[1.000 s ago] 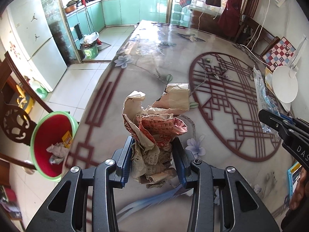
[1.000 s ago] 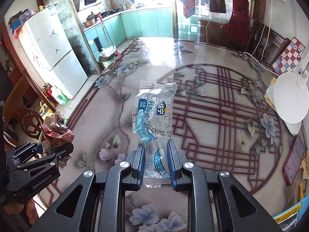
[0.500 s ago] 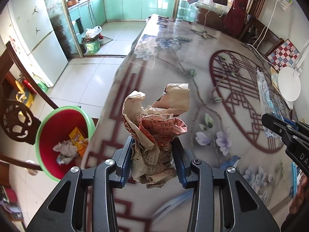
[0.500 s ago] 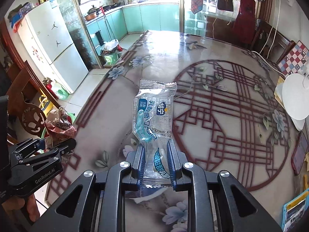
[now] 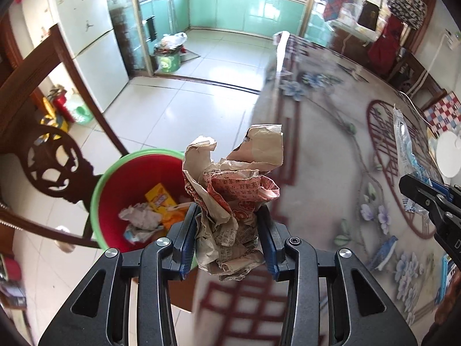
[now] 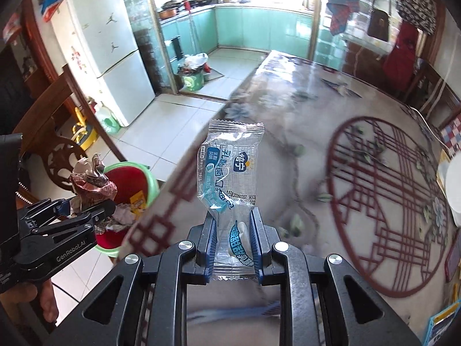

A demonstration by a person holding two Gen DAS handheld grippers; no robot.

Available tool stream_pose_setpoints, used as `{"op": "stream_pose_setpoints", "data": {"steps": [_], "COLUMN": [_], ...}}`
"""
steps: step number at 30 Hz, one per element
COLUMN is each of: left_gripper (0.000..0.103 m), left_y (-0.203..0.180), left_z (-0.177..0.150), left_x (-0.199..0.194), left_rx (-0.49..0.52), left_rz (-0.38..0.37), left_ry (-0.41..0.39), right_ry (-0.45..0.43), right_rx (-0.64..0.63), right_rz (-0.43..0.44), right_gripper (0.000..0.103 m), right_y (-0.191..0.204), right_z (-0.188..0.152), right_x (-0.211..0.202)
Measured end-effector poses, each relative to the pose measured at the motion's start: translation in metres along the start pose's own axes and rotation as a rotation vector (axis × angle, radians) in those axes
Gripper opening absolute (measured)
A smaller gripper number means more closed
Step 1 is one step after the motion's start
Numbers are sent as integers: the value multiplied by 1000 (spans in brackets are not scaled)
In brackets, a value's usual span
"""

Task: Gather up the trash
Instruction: 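Carry the plastic packet and crumpled paper over the red bin with both tools, then open both tools to drop the packet and paper into the bin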

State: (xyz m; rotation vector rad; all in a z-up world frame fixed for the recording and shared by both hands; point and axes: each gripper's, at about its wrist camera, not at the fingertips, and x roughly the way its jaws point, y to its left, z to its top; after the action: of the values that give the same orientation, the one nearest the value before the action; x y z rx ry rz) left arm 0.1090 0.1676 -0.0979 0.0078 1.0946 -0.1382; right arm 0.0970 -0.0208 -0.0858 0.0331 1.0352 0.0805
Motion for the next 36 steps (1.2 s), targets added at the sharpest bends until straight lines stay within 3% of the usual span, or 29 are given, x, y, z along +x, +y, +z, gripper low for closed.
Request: {"op": "stream_pose_setpoints", "data": {"steps": [11,18,24,32,36], "left_gripper": [38,38,38,39,51], "left_y": [98,139,152,158,158], "left_z": [-8,-14,-17,-13,-6], "left_x": [1,9,27,52,54], "left_rx": [-124,-167,-173,-174,-163], "left_rz": [62,68,53,39,16], "left_ry": [23,51,107,171,160], "right_ry": [35,87,125,182,190], "right_rx": [-131,-185,-200,-154,-145], "right_rz": [117,161,164,176,183], "right_gripper": [19,19,19,19,22], "right_y": [120,177,199,201,201], "right_z": [17,13,14,15,17], "right_x": [33,59,80,108,114]}}
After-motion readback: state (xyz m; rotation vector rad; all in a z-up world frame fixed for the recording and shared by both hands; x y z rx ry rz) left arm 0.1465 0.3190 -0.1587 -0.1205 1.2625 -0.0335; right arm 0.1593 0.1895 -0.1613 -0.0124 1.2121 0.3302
